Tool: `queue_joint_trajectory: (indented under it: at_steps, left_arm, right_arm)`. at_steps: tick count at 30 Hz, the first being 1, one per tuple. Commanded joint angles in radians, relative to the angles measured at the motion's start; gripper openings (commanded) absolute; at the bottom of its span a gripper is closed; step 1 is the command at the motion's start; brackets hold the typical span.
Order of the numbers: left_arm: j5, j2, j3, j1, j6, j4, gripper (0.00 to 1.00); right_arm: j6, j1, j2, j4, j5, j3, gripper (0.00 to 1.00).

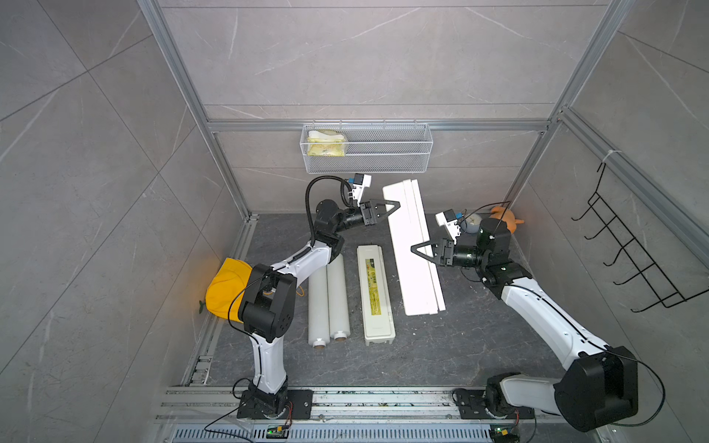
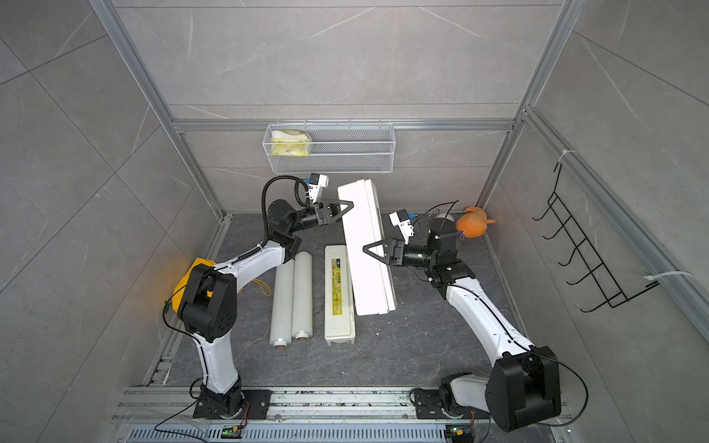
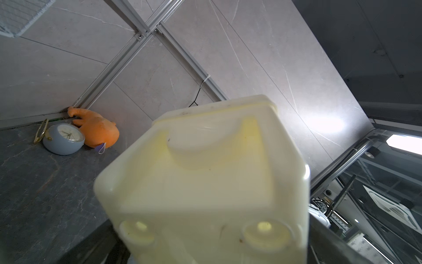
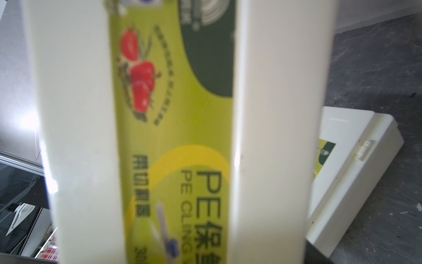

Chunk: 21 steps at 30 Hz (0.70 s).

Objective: Put plastic wrap rolls into dispensers
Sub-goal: Open the lid of the plastic wrap cutting box.

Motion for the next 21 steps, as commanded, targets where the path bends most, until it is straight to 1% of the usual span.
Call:
queue_joint_trajectory:
  at_steps: [1, 4, 7, 12, 15, 17, 21]
  left_arm:
    - [-0.006, 0.017, 0.066, 0.006, -0.067, 0.091, 1.00]
    - [-0.010, 0.008, 0.078, 0.008, -0.034, 0.033, 1.00]
    - [-0.023, -0.004, 0.069, 0.013, -0.006, 0.006, 1.00]
    - [-0.042, 0.000, 0.044, 0.030, -0.048, 0.059, 1.00]
    - [-0.041, 0.000, 0.032, 0.032, -0.057, 0.075, 0.93]
    - [-0.037, 0.004, 0.034, 0.032, -0.067, 0.083, 0.84]
    - [-0.024, 0.017, 0.044, 0.032, -0.107, 0.114, 0.70]
  right_arm:
    - [-0.086, 0.046, 0.009, -0.016, -0.119, 0.060, 0.88]
    - [-0.117, 0.049, 0.019, -0.070, -0.058, 0.067, 0.87]
    - [-0.115, 0.049, 0.026, -0.063, -0.056, 0.062, 0.87]
    - [-0.121, 0.050, 0.030, -0.072, -0.055, 0.065, 0.88]
    - [-0.121, 0.050, 0.030, -0.068, -0.055, 0.070, 0.89]
    - [-0.123, 0.049, 0.038, -0.068, -0.054, 0.079, 0.93]
    - [-0.105, 0.049, 0.061, -0.043, -0.050, 0.107, 0.96]
